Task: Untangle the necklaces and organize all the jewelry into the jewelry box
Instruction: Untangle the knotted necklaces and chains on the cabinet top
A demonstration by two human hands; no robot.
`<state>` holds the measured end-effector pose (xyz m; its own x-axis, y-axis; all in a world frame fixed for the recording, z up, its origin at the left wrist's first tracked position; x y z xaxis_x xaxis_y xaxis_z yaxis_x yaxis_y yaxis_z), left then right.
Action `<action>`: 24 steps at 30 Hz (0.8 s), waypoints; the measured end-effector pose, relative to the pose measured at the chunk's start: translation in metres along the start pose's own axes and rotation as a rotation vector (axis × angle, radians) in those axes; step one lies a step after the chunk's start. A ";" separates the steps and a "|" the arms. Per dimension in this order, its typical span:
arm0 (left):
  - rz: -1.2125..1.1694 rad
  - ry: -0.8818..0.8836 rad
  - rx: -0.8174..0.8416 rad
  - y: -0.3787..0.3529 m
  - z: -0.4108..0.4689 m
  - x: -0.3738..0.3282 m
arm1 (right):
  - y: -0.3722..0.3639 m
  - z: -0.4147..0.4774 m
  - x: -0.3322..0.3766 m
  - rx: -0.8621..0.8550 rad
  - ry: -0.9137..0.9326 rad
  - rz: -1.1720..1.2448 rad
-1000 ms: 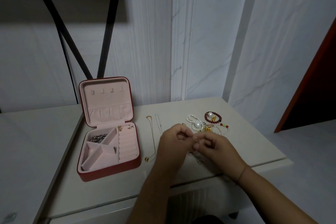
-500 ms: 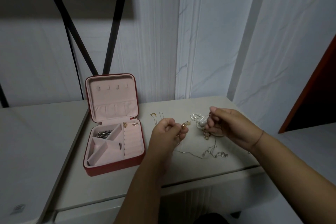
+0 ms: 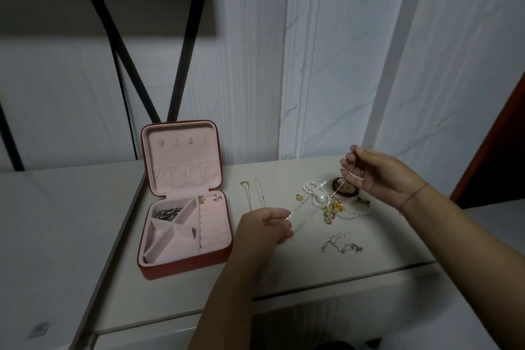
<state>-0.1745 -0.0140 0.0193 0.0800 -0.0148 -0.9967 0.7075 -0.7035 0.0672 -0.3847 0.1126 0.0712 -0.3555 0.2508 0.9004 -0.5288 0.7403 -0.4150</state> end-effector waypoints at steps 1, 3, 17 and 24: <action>0.028 -0.007 -0.017 0.001 0.001 0.001 | 0.002 0.003 0.003 -0.013 0.001 0.003; 0.130 -0.040 -0.067 0.003 0.003 0.003 | 0.004 0.009 0.006 -0.042 0.017 -0.059; 0.659 -0.198 -0.196 -0.012 -0.018 0.006 | -0.021 0.045 0.003 -0.320 0.173 -0.726; 0.728 -0.224 -0.185 -0.020 -0.018 0.015 | -0.057 0.074 -0.032 -0.235 0.110 -0.717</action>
<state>-0.1743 0.0126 0.0039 0.4392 -0.5836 -0.6830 0.6385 -0.3320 0.6943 -0.4003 0.0162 0.0560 0.0986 -0.2904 0.9518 -0.4193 0.8553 0.3044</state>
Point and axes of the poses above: each hand's wrist, its own z-axis towards the middle knuckle, its own y-axis out of the back of the hand, x = y × z, the point moved 4 cm from there along z, towards the middle knuckle, and after that the axes turned 8 degrees about -x, right-handed, at the moved point
